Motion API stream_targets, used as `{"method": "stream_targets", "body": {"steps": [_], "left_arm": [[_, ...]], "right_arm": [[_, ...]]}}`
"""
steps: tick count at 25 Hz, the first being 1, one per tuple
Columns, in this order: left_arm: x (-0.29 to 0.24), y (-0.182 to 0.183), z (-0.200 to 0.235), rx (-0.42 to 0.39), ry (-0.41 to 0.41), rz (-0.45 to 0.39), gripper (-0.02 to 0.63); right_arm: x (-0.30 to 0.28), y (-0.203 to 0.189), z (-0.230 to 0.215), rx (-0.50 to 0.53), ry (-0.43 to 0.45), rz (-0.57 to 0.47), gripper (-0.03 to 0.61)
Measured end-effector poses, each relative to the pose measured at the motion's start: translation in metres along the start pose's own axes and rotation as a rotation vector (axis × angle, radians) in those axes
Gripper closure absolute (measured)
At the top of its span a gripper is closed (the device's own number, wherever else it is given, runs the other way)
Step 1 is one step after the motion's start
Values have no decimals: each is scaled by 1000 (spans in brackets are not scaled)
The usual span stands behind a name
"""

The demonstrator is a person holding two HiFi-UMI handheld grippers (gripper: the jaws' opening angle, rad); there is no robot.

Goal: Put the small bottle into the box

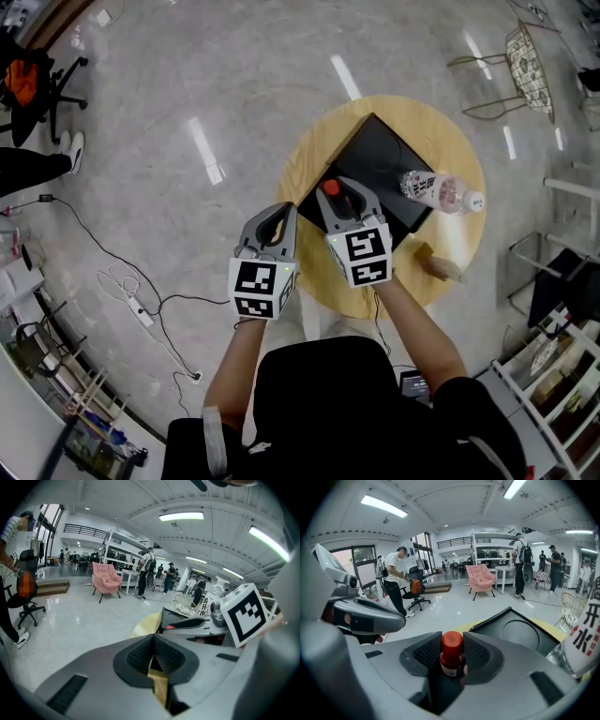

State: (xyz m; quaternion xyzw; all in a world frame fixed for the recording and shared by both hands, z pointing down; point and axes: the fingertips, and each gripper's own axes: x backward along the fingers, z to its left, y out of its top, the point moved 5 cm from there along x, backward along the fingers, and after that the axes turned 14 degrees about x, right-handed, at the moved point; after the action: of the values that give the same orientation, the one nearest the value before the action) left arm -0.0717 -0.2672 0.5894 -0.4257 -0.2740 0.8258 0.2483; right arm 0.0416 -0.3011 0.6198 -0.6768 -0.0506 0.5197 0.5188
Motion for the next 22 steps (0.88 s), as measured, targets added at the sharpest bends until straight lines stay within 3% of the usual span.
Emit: {"method": "stream_targets", "body": {"steps": [22], "left_arm": [[6,-12,-6,-10,-18,17,603]], "right_arm": [[9,-13,23,-15,22,18,425]]}}
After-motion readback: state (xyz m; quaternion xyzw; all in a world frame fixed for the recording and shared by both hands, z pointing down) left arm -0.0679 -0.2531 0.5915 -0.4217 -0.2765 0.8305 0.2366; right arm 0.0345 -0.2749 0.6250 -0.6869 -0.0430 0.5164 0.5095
